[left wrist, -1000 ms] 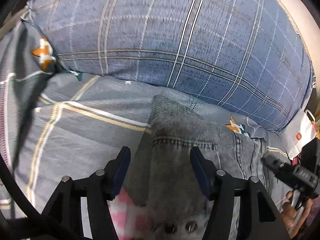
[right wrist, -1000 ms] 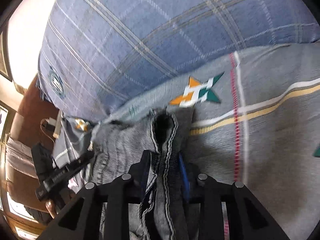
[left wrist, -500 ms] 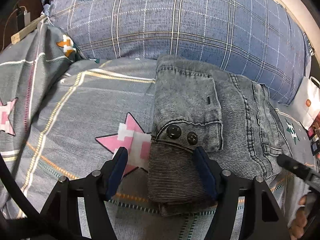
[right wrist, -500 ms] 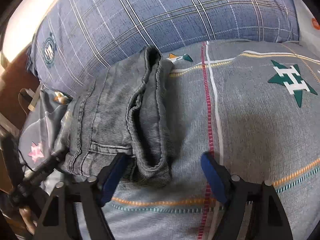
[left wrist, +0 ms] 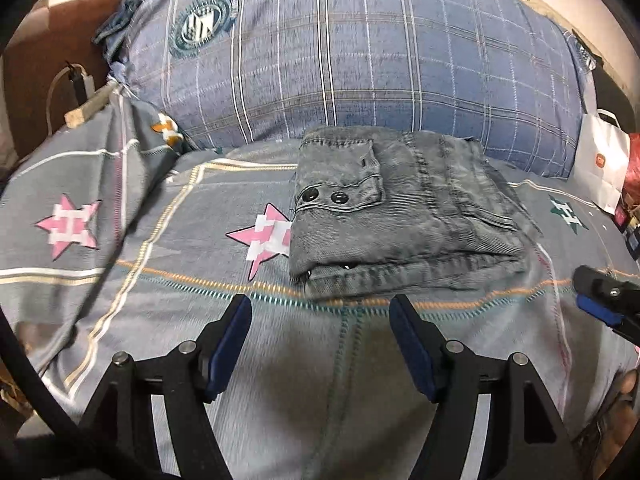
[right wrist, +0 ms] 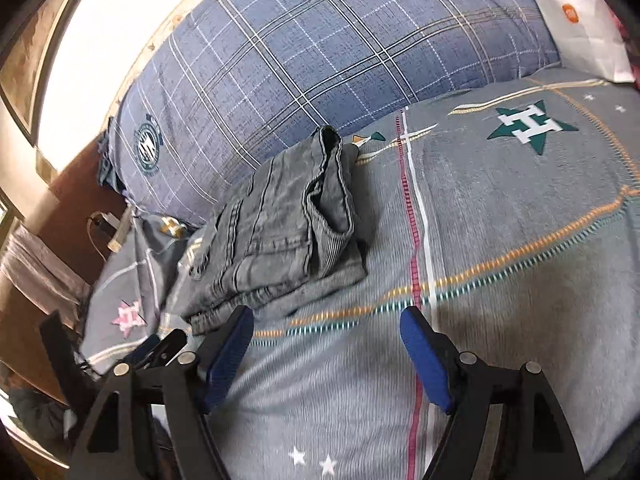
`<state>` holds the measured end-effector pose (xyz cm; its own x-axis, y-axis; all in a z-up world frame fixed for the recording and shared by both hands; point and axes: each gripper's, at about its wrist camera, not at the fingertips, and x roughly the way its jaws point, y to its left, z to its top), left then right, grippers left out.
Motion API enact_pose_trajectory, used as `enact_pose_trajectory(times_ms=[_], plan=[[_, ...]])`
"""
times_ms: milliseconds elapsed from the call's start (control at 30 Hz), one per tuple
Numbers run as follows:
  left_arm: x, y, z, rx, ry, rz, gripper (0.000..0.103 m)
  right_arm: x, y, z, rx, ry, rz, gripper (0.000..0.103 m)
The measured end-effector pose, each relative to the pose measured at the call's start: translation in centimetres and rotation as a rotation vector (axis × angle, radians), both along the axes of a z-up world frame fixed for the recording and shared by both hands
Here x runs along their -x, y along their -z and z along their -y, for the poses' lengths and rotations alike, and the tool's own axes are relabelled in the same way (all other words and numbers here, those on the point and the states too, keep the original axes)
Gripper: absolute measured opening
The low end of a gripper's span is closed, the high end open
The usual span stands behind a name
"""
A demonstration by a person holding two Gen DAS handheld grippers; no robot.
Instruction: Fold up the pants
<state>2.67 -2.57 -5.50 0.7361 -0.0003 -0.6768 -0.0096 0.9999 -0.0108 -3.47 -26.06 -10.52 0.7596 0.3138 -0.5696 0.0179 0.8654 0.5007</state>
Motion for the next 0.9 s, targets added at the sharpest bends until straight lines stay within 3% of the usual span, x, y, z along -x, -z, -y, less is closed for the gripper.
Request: enact_pose_trajectory(times_ms=[200,333,533,900], plan=[[3.0,-2.2,-0.5,-0.012,-0.085,0.039,0.078,2.4,-1.4,-2.3,0.036,-0.019,-0.021,0.079],[4.3,-4.0,-0.7,-0.083,-0.144,0.06,0.078,3.5,-3.2,-3.0,0.073,-0.009,-0.013,0.079],[5.0,-5.3,-0.2,-0.099,-0.12,0.002,0.078,4.6,-5.2,-3.6,0.105,-0.01,-0.011,0.079],[5.8,-6.4,0.8,-0.144,-0.109,0.018,0.078,5.8,-6.8,-3.9,0.141,0.002,0.015,0.079]])
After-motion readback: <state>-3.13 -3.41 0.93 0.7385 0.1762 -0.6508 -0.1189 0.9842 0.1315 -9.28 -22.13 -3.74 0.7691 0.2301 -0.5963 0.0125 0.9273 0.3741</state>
